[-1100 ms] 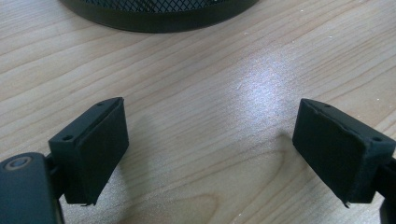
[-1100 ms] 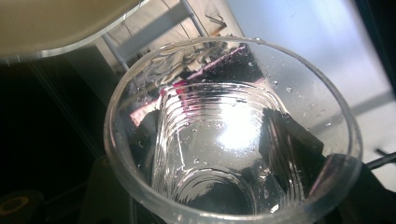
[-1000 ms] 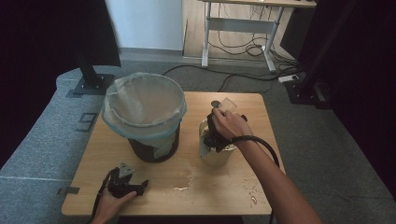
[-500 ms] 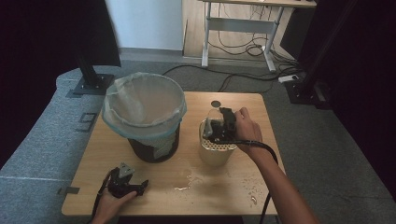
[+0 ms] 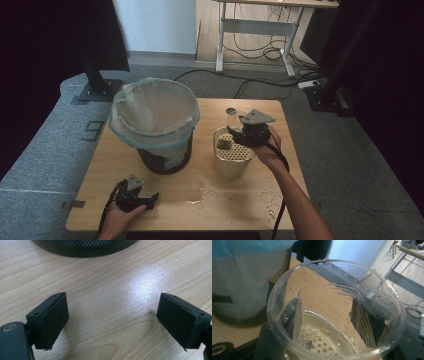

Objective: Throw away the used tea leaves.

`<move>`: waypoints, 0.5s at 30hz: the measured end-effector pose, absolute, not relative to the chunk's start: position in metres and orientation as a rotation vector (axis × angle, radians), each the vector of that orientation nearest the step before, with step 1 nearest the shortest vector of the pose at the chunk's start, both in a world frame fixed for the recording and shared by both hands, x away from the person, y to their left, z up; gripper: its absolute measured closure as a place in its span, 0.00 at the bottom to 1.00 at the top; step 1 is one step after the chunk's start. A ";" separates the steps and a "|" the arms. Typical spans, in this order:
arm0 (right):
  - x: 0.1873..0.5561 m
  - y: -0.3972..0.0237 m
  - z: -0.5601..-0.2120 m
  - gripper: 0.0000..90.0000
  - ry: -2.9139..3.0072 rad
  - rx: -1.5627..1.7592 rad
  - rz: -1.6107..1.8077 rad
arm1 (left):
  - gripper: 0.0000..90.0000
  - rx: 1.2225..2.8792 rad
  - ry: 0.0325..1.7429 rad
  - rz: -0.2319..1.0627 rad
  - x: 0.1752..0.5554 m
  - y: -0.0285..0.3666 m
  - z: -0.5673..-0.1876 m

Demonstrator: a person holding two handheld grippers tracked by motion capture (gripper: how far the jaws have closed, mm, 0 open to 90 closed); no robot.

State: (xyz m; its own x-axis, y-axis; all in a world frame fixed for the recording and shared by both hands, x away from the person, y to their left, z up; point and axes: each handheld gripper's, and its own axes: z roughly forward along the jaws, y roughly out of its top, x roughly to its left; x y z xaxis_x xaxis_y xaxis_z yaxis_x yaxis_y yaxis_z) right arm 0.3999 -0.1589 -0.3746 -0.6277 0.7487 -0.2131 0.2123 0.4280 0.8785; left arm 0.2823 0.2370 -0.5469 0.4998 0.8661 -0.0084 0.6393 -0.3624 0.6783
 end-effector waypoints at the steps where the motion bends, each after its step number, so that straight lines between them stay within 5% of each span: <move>1: 0.400 -0.160 -0.375 0.47 2.081 0.827 1.189 | 0.11 2.121 1.229 0.470 0.282 0.237 -0.547; 15: 0.400 -0.164 -0.372 0.47 2.044 0.870 1.304 | 0.11 2.123 1.228 0.470 0.282 0.237 -0.547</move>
